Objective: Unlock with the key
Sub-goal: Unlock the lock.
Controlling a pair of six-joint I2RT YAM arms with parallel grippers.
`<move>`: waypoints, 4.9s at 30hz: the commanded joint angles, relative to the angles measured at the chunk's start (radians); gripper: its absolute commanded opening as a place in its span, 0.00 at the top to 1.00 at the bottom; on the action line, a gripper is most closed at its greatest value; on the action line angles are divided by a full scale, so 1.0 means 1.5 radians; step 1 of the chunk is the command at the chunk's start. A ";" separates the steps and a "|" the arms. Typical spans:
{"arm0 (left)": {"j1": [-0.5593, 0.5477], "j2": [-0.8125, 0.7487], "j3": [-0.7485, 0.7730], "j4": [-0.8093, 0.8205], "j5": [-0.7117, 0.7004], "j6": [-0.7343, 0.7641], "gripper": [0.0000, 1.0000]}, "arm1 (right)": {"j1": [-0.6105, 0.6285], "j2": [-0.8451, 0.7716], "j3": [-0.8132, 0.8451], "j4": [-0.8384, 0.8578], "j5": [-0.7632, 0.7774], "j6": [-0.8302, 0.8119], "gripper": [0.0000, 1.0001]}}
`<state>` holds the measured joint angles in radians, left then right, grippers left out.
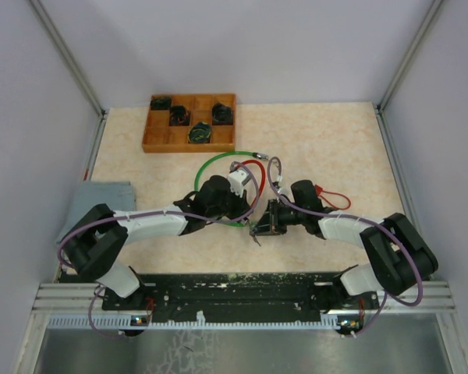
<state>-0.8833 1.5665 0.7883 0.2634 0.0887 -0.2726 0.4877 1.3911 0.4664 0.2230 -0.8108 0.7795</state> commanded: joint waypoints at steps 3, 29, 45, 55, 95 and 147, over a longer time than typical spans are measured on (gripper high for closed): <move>0.002 -0.031 0.000 0.046 0.016 0.001 1.00 | -0.003 0.009 0.011 0.029 -0.011 -0.007 1.00; 0.002 -0.022 -0.002 0.058 0.023 0.001 1.00 | 0.012 0.019 0.032 0.022 -0.016 -0.001 1.00; 0.002 -0.023 -0.004 0.059 0.015 0.002 1.00 | 0.025 0.014 0.034 0.007 -0.009 0.000 1.00; 0.000 -0.019 -0.006 0.061 0.041 0.006 1.00 | 0.030 0.022 0.059 -0.058 -0.002 -0.020 1.00; -0.095 -0.035 -0.025 0.097 -0.175 0.069 1.00 | -0.035 -0.007 0.147 -0.178 -0.006 0.026 1.00; -0.099 0.011 -0.031 0.138 -0.185 0.046 1.00 | -0.016 -0.001 0.163 -0.338 0.015 -0.074 1.00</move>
<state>-1.0260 1.6081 0.7498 0.4065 -0.1905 -0.2043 0.4561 1.3857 0.6746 -0.2840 -0.7898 0.6868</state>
